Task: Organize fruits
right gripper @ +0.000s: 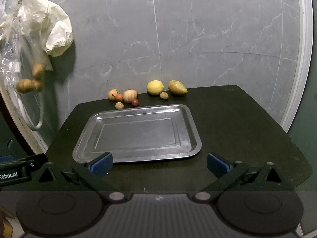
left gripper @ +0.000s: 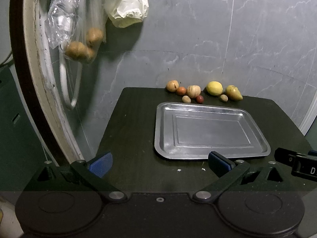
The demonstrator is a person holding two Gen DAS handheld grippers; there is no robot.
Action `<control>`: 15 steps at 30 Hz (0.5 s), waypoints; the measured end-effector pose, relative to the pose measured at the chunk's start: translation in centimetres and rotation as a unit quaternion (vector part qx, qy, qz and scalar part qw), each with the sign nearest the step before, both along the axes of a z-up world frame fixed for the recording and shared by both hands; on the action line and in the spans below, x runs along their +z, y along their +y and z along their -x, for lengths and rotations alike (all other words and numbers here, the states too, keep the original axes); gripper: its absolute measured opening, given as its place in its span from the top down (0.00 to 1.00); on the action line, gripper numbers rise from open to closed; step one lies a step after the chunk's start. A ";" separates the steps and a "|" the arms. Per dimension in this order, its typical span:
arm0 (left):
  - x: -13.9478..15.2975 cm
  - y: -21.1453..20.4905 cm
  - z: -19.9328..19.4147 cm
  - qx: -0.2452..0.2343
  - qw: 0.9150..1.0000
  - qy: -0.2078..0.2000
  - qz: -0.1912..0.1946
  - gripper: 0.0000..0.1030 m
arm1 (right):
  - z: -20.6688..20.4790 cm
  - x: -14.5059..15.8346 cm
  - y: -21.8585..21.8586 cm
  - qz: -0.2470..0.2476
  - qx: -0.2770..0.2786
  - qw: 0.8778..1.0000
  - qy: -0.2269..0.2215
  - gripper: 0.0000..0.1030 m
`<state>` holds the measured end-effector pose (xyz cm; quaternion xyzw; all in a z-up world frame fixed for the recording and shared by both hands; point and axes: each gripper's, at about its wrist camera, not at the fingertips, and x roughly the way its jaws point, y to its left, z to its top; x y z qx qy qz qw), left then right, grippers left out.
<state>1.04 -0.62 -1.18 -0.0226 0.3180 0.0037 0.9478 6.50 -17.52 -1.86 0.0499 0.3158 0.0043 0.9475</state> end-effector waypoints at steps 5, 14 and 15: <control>-0.1 -0.2 -0.4 0.000 1.000 0.006 -0.002 0.01 | -0.3 0.0 -0.1 -0.002 -0.001 1.000 0.006 0.00; -0.4 -0.8 -1.6 0.008 1.000 0.023 -0.006 0.01 | -1.4 -0.5 -0.8 -0.007 0.009 1.000 0.019 0.00; -0.5 -0.9 -1.8 0.010 1.000 0.026 -0.006 0.01 | -1.7 -0.5 -0.9 -0.008 0.013 1.000 0.021 0.00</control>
